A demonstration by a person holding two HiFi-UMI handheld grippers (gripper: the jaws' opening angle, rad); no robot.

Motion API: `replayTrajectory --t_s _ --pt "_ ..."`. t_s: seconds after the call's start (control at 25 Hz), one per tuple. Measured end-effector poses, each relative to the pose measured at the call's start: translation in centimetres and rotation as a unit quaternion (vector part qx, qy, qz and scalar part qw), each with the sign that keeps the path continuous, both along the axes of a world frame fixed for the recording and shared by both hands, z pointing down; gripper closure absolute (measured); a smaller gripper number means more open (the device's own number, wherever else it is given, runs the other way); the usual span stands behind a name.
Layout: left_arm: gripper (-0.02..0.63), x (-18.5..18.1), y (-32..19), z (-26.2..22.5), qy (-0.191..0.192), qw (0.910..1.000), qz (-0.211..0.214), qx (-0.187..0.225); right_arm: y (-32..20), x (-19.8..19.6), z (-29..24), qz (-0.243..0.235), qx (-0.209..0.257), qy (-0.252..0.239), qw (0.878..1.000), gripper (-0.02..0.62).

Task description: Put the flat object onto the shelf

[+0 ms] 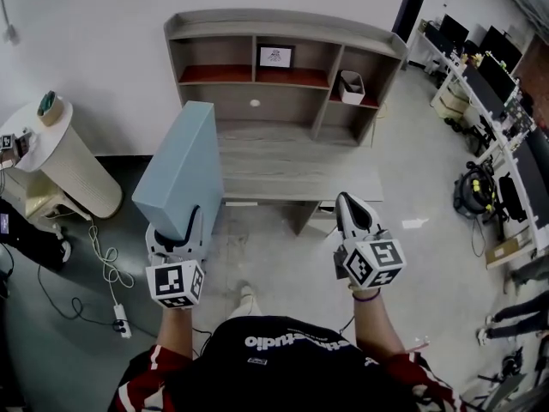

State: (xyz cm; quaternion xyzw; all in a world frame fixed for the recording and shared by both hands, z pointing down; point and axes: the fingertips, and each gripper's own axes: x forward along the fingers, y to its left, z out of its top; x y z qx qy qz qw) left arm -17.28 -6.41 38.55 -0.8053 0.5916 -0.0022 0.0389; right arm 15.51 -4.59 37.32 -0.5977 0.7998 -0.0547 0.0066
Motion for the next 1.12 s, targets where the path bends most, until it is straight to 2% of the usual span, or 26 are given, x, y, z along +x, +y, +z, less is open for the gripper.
replayTrajectory --t_s 0.48,0.84,1.12 --pt "0.337 -0.7 -10.1 1.3 0.003 0.9995 0.029 -0.014 -8.9 -2.4 -0.7 0.018 -0.008 0.008 1.0 0.597" --pt "0.337 -1.3 -15.0 3.2 0.014 0.9988 0.041 -0.024 -12.5 -4.5 -0.7 0.025 -0.014 0.026 0.999 0.597" --pt "0.337 -1.1 -16.8 5.3 0.013 0.9985 0.043 -0.032 -13.6 -5.2 -0.2 0.021 -0.019 0.04 0.999 0.597"
